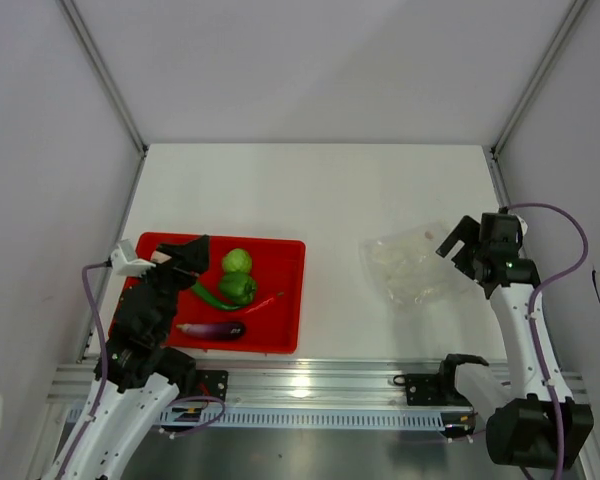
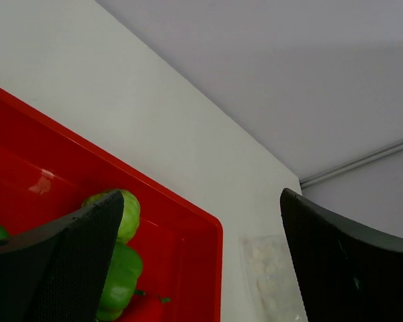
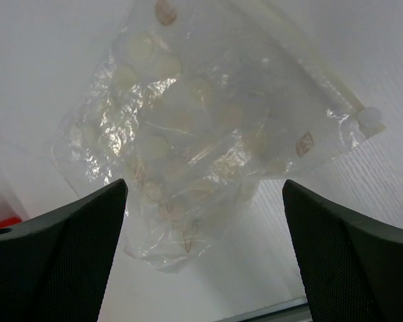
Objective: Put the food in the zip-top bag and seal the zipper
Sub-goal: Open the zipper of the food storage bag at the center of the board.
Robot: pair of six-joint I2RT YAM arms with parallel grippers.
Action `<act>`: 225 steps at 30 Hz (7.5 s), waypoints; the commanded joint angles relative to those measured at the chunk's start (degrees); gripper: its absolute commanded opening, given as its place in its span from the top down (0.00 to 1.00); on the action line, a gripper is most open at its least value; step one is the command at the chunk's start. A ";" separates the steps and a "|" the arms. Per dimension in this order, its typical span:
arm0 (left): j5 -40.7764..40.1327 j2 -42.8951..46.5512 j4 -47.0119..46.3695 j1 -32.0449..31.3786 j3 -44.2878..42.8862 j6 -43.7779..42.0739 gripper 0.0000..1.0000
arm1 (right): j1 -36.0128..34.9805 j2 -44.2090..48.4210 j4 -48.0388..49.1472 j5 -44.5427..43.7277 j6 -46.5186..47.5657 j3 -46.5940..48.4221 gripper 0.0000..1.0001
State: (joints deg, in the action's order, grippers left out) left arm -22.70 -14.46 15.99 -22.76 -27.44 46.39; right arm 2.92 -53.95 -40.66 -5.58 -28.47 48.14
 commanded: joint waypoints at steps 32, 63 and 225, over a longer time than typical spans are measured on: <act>33.77 -16.82 5.72 0.00 -16.15 -11.15 0.09 | -16.89 -14.35 8.85 11.21 -10.03 0.55 0.01; 46.07 -27.20 3.61 -0.09 -19.40 -8.95 0.20 | -5.20 -36.31 38.64 39.33 -1.33 -0.59 0.31; 36.88 -54.58 -12.91 -32.78 -28.82 -10.08 0.19 | -59.08 -9.76 -29.39 -41.09 -15.22 19.19 1.00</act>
State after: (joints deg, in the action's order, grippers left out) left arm 21.37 -78.67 7.09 -55.59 -57.56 38.81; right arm -55.20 -63.53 -72.97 -45.06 -41.82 67.59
